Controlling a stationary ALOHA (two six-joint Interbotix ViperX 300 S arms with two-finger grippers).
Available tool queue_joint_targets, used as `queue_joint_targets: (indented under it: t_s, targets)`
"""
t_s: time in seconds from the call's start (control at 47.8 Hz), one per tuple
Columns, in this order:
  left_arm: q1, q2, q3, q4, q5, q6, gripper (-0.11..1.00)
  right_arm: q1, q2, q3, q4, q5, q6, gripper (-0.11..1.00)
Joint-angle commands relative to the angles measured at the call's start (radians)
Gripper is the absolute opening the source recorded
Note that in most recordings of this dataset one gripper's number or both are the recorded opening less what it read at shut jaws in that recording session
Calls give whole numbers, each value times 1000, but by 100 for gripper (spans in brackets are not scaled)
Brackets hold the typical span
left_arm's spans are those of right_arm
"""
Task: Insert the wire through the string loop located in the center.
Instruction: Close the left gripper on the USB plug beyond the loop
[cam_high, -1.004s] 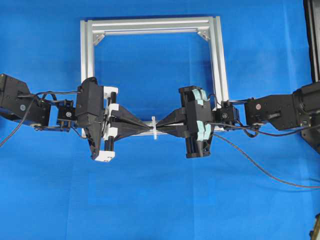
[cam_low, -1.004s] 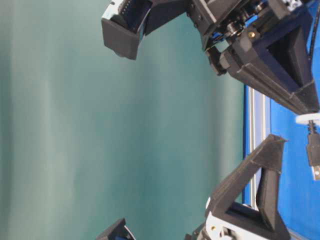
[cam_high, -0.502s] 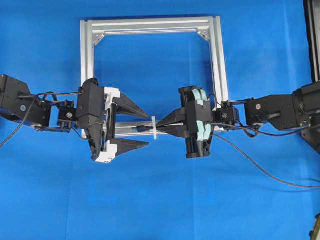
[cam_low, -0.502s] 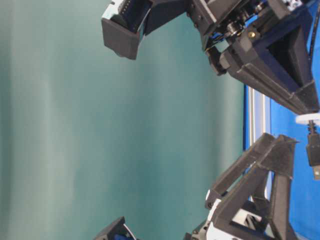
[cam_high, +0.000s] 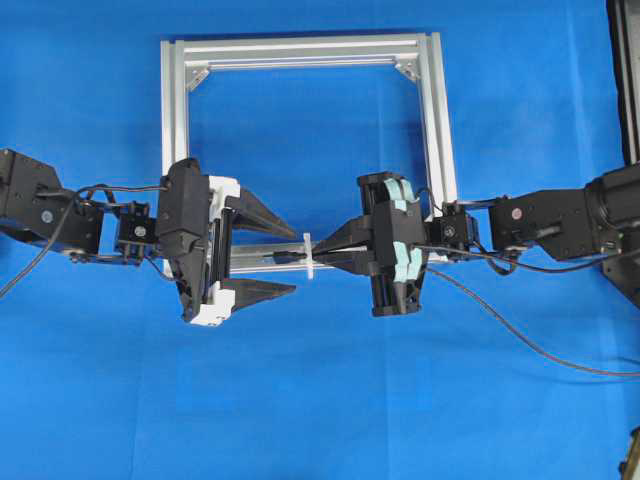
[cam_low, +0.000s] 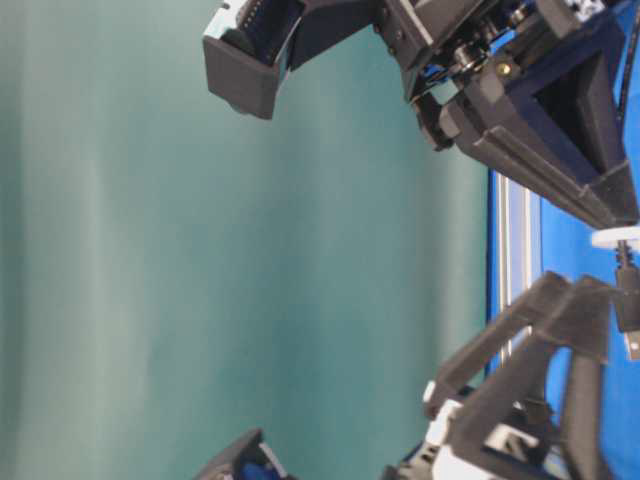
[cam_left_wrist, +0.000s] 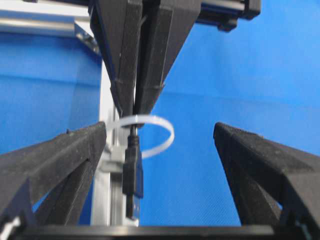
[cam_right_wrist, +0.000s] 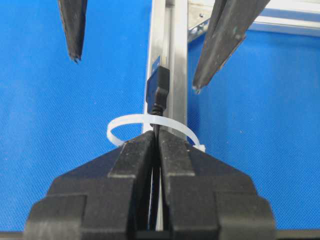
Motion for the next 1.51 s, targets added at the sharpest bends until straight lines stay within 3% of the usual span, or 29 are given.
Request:
queue_joint_targets:
  t_s: [0.0, 1.486]
  targets:
    - [0, 8, -17, 3, -3, 0, 92, 2, -12, -11, -2, -5, -2, -2]
    - [5, 38, -17, 3, -5, -2, 92, 2, -12, -8, -2, -5, -2, -2]
